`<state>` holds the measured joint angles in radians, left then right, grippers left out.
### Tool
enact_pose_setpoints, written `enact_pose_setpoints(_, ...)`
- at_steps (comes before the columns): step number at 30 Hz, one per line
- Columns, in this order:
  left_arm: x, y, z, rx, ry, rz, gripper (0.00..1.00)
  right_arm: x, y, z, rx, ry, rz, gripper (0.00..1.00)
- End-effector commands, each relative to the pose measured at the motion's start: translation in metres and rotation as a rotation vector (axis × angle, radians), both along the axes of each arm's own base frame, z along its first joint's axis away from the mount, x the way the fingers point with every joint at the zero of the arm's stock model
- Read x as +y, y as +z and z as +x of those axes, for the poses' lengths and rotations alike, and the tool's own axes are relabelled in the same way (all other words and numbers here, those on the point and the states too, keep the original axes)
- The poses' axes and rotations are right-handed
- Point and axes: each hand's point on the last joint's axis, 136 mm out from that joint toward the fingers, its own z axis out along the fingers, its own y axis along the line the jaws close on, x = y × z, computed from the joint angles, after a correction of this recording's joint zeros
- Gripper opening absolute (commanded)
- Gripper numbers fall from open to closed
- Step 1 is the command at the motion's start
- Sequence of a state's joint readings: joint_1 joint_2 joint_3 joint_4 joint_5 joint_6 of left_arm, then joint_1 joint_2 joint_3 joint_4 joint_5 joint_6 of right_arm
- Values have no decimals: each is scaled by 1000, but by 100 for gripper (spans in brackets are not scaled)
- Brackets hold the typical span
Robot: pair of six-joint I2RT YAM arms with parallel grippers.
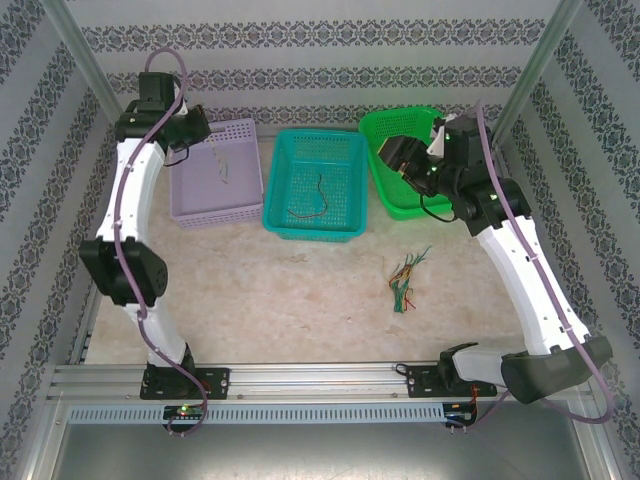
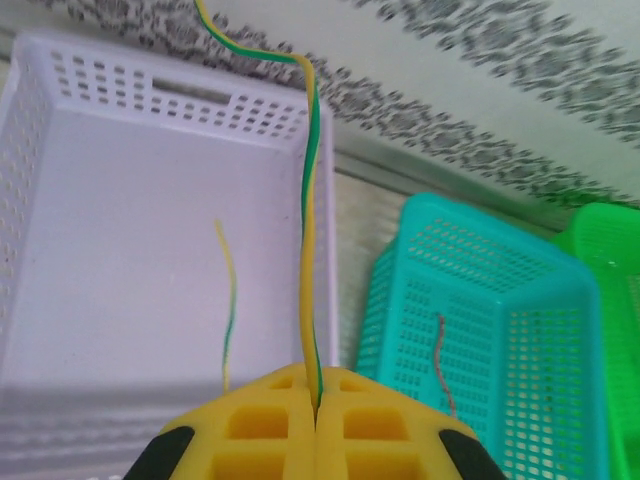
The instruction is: Untangle the cables
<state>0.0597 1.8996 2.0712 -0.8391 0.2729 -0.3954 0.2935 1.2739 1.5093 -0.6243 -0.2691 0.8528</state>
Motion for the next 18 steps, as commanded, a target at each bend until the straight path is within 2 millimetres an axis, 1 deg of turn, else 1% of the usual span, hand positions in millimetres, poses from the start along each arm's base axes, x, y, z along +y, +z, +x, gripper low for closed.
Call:
enact_pose_setpoints(1,9,-19,13,31,-75,-37,0,5,-4,1,-4,5,-6,63)
enact_pose_setpoints(4,13,-61,23,107,-115,-92,2,8,-9,-1,8,7,-6,63)
enact_pose_setpoints(6,11,-77,31,118,-155,-125,6,10,-12,-3,18,13,-10,63)
enact_pose_setpoints(8,12,-90,39,113,-170,-129,11,13,-15,-4,29,19,-14,63)
enact_pose_setpoints(11,22,-115,51,129,-150,-107,26,16,-21,-5,43,23,-17,63)
enact_pose_setpoints(13,37,-130,55,176,-85,-54,39,20,-22,-4,47,31,-16,62)
enact_pose_setpoints(15,54,-134,53,213,-4,22,50,24,-22,-4,49,39,-21,62)
enact_pose_setpoints(16,63,-133,50,229,36,66,55,27,-22,-4,49,44,-23,62)
enact_pose_setpoints(18,69,-125,45,235,60,129,61,30,-23,-4,52,49,-25,62)
